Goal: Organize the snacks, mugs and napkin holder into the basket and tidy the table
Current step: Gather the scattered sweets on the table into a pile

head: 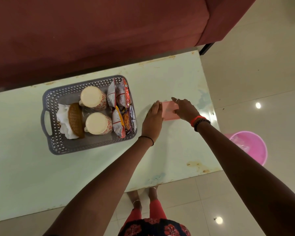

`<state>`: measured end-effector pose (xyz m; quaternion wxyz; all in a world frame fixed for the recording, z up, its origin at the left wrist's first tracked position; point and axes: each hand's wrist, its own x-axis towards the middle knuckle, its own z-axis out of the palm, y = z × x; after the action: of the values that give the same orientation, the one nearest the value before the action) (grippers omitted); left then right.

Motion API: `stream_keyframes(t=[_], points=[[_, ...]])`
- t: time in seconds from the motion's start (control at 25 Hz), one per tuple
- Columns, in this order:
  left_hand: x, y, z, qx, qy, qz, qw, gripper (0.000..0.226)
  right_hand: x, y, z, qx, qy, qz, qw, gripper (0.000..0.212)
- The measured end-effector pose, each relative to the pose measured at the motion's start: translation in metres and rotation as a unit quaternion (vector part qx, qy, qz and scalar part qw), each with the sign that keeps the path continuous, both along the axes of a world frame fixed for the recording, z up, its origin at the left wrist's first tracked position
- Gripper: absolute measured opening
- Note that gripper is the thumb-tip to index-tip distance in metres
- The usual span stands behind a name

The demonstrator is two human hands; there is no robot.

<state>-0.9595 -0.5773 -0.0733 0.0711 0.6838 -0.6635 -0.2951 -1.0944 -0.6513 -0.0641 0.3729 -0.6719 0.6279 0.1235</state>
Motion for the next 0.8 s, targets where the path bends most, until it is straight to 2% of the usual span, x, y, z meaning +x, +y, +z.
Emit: stream_keyframes(t=[0.08, 0.2, 0.44, 0.6, 0.72, 0.8], points=[[0.0, -0.004, -0.001, 0.024, -0.05, -0.038, 0.998, 0.059, 0.001, -0.001, -0.001, 0.003, 0.002, 0.002, 1.0, 0.062], [-0.002, -0.013, 0.004, 0.05, -0.084, -0.04, 0.994, 0.054, 0.002, -0.004, 0.0, 0.013, -0.009, -0.005, 1.0, 0.059], [-0.021, -0.024, 0.019, 0.114, -0.121, -0.044, 0.985, 0.044, -0.003, -0.006, -0.001, -0.025, -0.075, -0.204, 0.976, 0.033], [-0.021, -0.024, 0.014, 0.108, -0.134, -0.052, 0.984, 0.046, -0.009, -0.017, -0.003, 0.018, -0.123, -0.292, 0.948, 0.021], [-0.022, -0.023, 0.013, 0.11, -0.135, -0.052, 0.983, 0.047, -0.011, -0.019, 0.001, 0.041, -0.159, -0.343, 0.925, 0.018], [-0.024, -0.022, 0.014, 0.114, -0.136, -0.05, 0.983, 0.047, -0.014, -0.011, 0.005, 0.061, -0.188, -0.361, 0.911, 0.025]])
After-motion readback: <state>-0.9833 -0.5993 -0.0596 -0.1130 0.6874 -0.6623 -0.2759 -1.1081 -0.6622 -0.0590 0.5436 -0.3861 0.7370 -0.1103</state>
